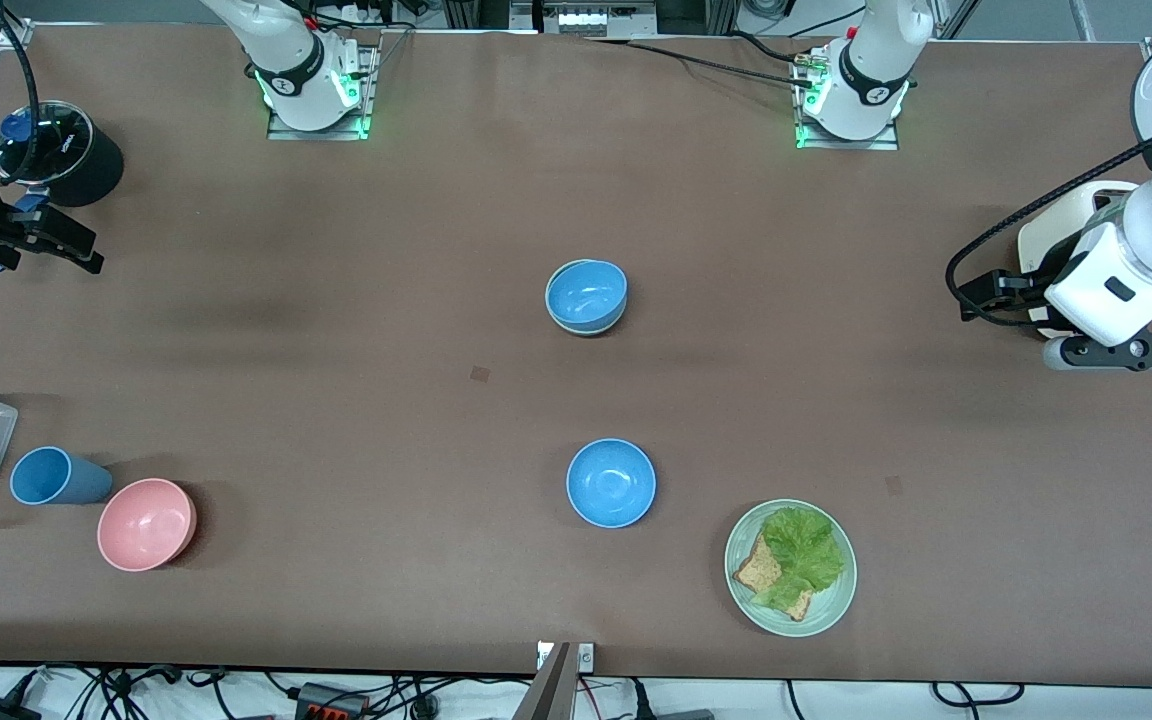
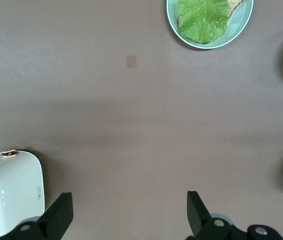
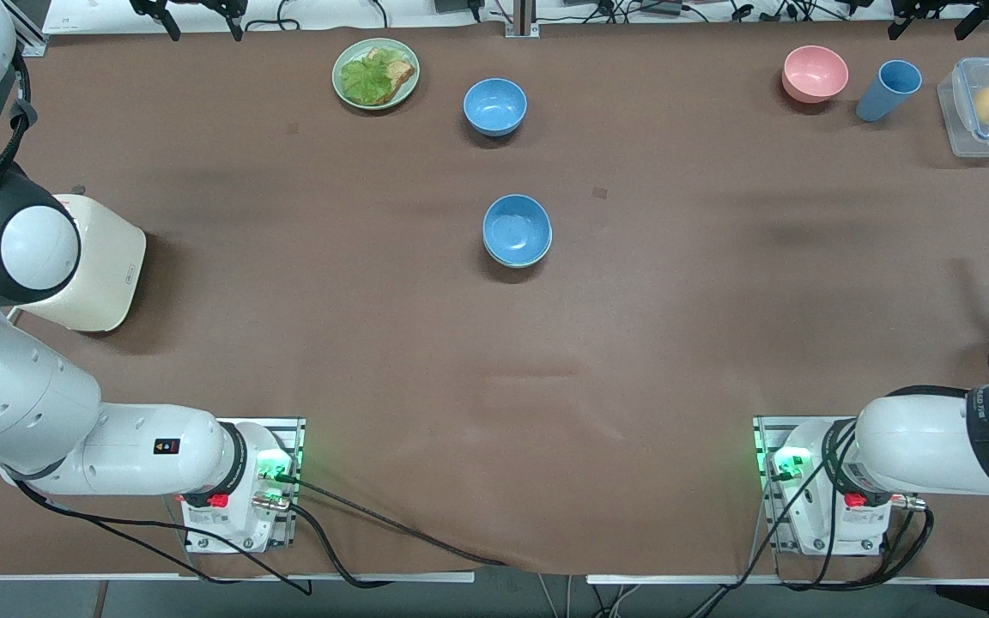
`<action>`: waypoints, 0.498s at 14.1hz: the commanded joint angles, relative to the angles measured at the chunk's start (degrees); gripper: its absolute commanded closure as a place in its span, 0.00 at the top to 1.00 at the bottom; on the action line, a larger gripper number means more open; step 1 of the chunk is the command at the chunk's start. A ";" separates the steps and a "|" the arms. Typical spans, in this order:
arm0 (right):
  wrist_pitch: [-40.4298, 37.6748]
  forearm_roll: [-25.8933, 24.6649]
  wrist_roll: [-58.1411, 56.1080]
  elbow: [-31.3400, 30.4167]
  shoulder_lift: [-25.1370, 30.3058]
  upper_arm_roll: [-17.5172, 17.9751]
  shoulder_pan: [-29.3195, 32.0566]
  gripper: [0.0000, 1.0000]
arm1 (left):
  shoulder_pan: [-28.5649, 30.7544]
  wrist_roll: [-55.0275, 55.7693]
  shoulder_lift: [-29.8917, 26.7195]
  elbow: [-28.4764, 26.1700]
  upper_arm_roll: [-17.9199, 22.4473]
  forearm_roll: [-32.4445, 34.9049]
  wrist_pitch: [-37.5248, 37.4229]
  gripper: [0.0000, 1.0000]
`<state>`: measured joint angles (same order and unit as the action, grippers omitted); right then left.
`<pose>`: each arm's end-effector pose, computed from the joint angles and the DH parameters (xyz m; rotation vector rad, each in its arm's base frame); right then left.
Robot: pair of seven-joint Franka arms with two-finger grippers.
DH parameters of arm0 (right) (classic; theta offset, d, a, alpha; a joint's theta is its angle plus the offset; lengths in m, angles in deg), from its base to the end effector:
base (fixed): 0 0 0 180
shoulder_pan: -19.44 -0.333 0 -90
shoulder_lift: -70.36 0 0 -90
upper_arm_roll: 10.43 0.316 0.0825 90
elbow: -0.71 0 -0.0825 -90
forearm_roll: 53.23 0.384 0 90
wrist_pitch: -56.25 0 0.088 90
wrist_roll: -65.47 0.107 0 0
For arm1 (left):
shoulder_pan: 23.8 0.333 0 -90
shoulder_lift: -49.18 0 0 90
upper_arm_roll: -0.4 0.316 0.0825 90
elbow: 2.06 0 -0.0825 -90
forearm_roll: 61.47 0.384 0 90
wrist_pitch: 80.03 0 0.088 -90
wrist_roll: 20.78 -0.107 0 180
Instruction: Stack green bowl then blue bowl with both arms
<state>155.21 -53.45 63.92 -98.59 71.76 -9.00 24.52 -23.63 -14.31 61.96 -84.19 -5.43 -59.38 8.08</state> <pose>0.5553 -0.0356 0.5745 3.1357 -0.0566 0.0287 0.6125 -0.0501 0.5562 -3.1101 -0.0224 0.1797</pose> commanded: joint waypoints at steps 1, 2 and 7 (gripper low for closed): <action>-0.09 0.04 -0.90 0.07 0.62 0.24 0.38 1.00 | 0.00 -1.12 0.23 0.92 0.64 -2.87 -0.92 1.00; -0.09 0.04 -0.90 0.07 0.62 0.15 0.38 1.00 | 0.53 -1.12 0.23 0.83 0.64 -3.66 -0.92 1.00; -0.09 0.12 -0.90 0.07 0.62 0.15 0.46 1.00 | 0.62 -1.12 0.23 0.83 0.64 -3.58 -0.92 1.00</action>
<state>155.21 -53.45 63.92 -98.59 71.76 -9.00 24.52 -23.09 -14.31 61.97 -84.18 -5.01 -61.94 8.08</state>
